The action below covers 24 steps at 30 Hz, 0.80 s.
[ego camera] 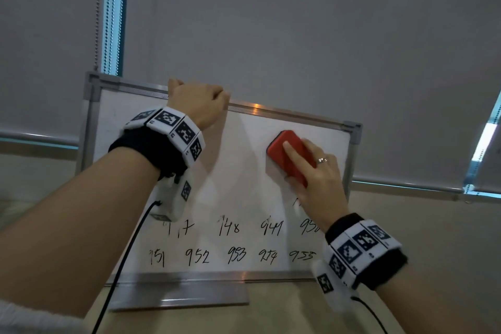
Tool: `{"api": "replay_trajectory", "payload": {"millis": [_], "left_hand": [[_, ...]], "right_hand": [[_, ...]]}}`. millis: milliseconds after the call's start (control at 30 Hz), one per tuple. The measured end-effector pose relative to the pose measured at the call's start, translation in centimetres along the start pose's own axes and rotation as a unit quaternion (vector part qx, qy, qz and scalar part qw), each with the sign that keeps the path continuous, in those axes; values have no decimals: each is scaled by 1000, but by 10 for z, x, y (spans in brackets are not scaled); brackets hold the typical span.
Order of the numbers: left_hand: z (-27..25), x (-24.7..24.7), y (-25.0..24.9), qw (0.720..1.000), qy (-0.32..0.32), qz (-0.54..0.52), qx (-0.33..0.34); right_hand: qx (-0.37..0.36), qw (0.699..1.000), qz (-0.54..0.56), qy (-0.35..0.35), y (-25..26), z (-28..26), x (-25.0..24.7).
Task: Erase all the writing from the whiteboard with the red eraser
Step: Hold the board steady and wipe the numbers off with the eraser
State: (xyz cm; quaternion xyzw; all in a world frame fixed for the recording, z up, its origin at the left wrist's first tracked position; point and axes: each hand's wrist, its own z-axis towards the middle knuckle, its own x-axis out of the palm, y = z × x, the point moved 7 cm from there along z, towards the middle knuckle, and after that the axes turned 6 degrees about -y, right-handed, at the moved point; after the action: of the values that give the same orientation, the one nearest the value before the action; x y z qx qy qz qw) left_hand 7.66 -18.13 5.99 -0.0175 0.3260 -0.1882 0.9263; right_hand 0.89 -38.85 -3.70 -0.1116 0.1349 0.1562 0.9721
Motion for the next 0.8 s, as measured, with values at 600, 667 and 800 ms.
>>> {"api": "replay_trajectory", "payload": {"millis": [600,667,800], "left_hand": [[3,2,1,1000,-1,0,-1],[2,1,0,1000,-2,2,-1],[1,-1,-2,1000,-4,2,0]], "right_hand": [[-40,991,-7,129,-13,-64,12],[-116,977,-21,176,-8,-78,17],[-41,989,-3,142,-37,-38,3]]}}
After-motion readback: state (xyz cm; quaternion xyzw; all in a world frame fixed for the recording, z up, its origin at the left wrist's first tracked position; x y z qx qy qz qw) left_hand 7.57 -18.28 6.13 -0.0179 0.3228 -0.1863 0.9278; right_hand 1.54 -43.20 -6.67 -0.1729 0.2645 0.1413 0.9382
